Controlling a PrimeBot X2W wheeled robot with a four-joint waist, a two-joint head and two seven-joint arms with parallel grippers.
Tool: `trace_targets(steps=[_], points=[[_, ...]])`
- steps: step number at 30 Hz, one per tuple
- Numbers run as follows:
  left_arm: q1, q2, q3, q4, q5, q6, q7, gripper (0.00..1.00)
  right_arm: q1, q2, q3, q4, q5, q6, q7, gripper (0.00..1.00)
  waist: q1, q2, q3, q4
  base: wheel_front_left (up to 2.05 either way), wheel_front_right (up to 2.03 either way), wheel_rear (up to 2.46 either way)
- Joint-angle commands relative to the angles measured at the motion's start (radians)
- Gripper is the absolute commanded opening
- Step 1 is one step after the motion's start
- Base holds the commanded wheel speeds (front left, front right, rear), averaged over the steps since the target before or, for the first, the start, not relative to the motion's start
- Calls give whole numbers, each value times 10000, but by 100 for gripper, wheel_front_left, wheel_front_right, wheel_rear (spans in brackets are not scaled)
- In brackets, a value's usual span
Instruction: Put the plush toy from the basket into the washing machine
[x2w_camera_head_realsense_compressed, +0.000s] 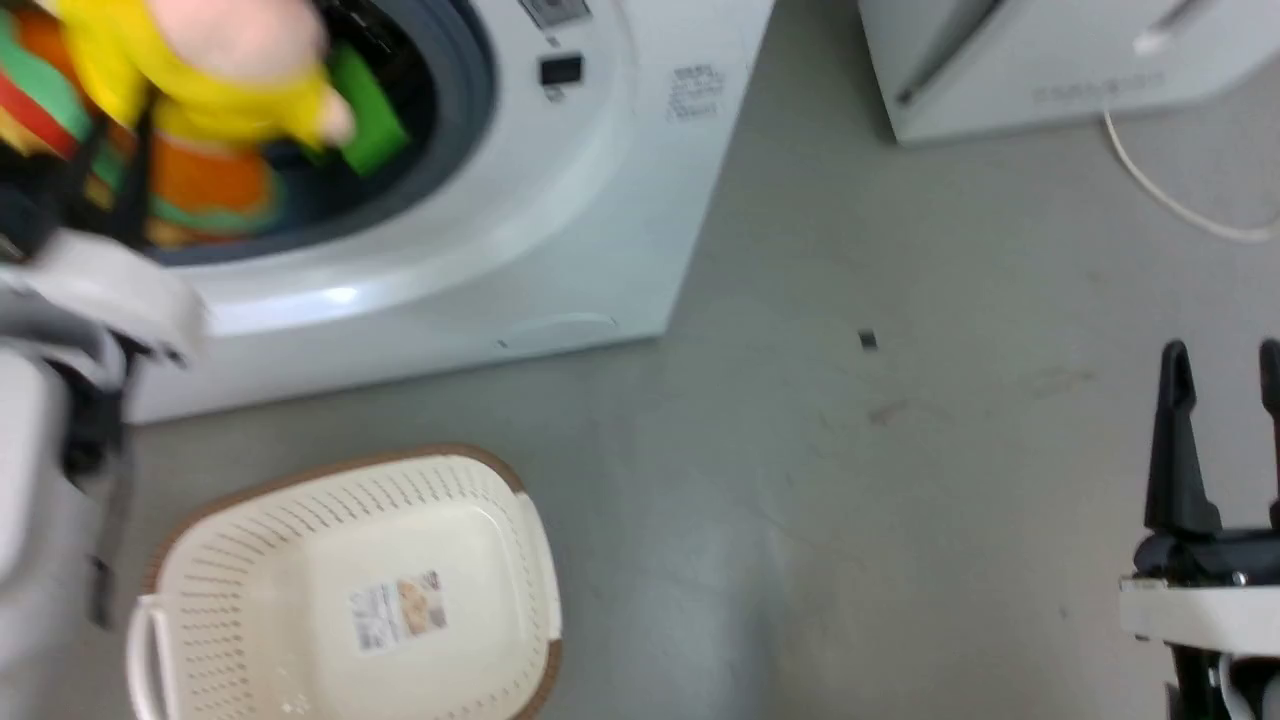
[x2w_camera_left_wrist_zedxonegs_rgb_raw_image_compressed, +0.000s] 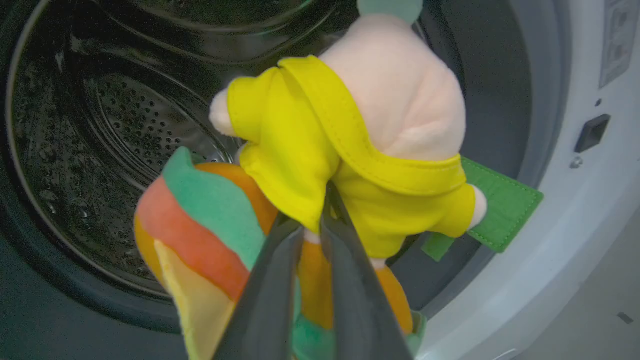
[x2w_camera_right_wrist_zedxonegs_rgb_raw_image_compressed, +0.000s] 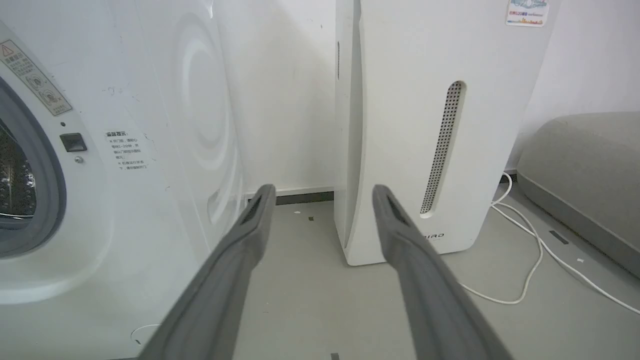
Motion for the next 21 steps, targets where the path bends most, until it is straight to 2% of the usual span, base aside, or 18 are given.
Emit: trace_targets(steps=[1,9,16,21], points=[[-593,267,80,236,115,-82,97,0,-281,-1,108,-36,154,-9,-46,100,1,0,969,-661,0,0,0],[-3773,1585,-332,1294,831,-652,985,0,-830,-1,392,-276,859,-9,-46,100,1,0,2701,-1425,0,0,0],[-6396,2344,-1222,2537,1397,-906,1748,0,-1053,-1,776,-446,1324,-9,-46,100,1,0,3640,-1843,0,0,0],[-7312,2768,-2186,3703,1703,-950,2035,0,-1177,-1,864,-463,1482,-9,-46,100,1,0,3953,-1997,0,0,0]])
